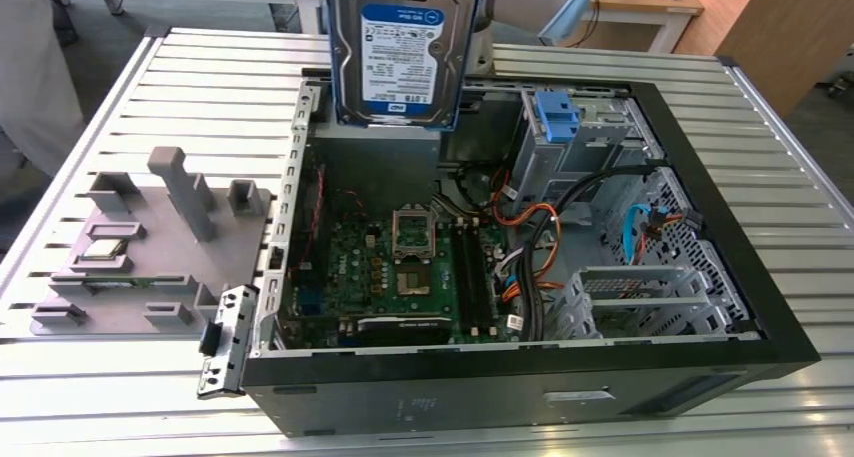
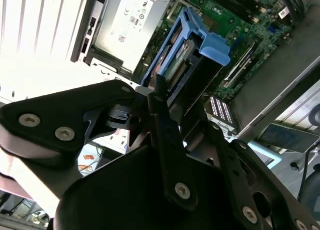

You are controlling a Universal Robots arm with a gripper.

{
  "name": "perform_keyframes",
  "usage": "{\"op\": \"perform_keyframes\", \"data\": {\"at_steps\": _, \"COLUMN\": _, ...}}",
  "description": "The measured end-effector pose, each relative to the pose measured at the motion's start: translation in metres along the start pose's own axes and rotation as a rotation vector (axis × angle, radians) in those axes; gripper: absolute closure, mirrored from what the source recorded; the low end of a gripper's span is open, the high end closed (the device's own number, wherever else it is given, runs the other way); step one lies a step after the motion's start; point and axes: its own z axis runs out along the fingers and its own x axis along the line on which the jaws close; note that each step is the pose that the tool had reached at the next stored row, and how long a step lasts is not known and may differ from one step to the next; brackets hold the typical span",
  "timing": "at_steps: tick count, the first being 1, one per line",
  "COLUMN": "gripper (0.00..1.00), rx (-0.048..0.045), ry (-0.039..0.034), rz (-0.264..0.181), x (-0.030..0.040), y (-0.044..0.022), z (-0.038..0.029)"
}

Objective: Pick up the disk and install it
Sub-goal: 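Pick up the disk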

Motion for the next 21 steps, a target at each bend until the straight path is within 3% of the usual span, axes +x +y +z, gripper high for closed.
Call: {"op": "perform_keyframes", "data": {"at_steps": 21, "gripper": 0.65, "rx": 0.0001, "ry": 0.003, "rz": 0.001, "x": 0.0241, "y": -0.0174, "z": -0.0026}}
